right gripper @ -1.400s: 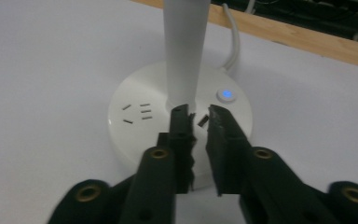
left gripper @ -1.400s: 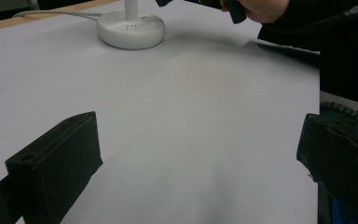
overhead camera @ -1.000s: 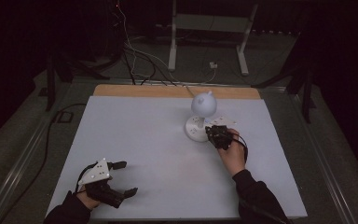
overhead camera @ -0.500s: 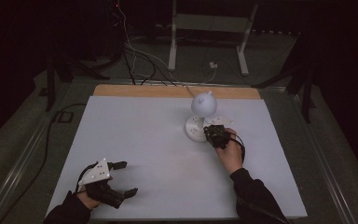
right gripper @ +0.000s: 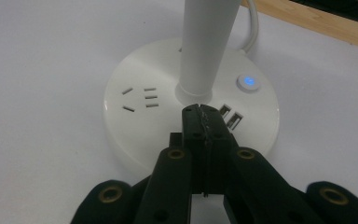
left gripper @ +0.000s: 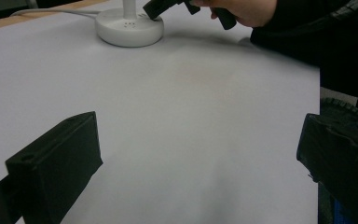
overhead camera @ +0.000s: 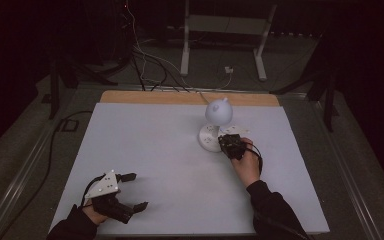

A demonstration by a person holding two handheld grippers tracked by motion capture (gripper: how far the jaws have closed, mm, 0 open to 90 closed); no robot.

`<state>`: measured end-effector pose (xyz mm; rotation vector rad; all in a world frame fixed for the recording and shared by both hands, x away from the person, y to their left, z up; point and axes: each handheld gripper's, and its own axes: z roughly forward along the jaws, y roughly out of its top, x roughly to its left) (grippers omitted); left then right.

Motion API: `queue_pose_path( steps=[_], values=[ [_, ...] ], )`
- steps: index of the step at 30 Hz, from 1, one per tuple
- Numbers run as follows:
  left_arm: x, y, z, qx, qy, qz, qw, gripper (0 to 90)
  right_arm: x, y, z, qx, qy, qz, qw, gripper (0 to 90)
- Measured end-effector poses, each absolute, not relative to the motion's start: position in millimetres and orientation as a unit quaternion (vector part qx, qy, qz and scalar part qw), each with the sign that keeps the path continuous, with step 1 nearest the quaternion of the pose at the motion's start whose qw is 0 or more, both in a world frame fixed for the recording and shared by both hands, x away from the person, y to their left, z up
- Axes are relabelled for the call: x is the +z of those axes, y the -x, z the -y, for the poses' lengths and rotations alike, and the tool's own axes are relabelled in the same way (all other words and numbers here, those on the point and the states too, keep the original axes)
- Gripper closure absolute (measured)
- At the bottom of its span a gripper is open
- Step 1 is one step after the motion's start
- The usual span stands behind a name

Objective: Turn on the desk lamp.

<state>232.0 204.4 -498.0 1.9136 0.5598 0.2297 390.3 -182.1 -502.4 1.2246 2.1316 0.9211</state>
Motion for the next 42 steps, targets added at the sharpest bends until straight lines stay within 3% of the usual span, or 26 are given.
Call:
queue_pose_path(
  steps=[25,27,32,38,42],
  values=[
    [-498.2,-231.9,-204.1,0.096,-0.805,-0.236,0.536,0.2,-505.0,-388.4,179.6,0.341,-0.449,-0.782,0.266,89.4],
    [-498.2,-231.9,-204.2,0.096,-0.805,-0.236,0.535,0.2,-505.6,-389.1,180.9,0.351,-0.449,-0.78,0.258,80.2],
    [-498.0,-232.0,-204.6,0.096,-0.805,-0.236,0.536,0.2,-502.9,-386.8,183.6,0.362,-0.443,-0.776,0.264,74.7],
    [-497.9,-231.8,-204.5,0.098,-0.805,-0.236,0.535,0.2,-493.3,-380.2,185.6,0.394,-0.425,-0.773,0.258,49.9],
    [-497.7,-232.1,-204.6,0.098,-0.803,-0.237,0.538,0.2,-488.7,-377.0,185.5,0.419,-0.42,-0.771,0.231,38.0]
  ],
)
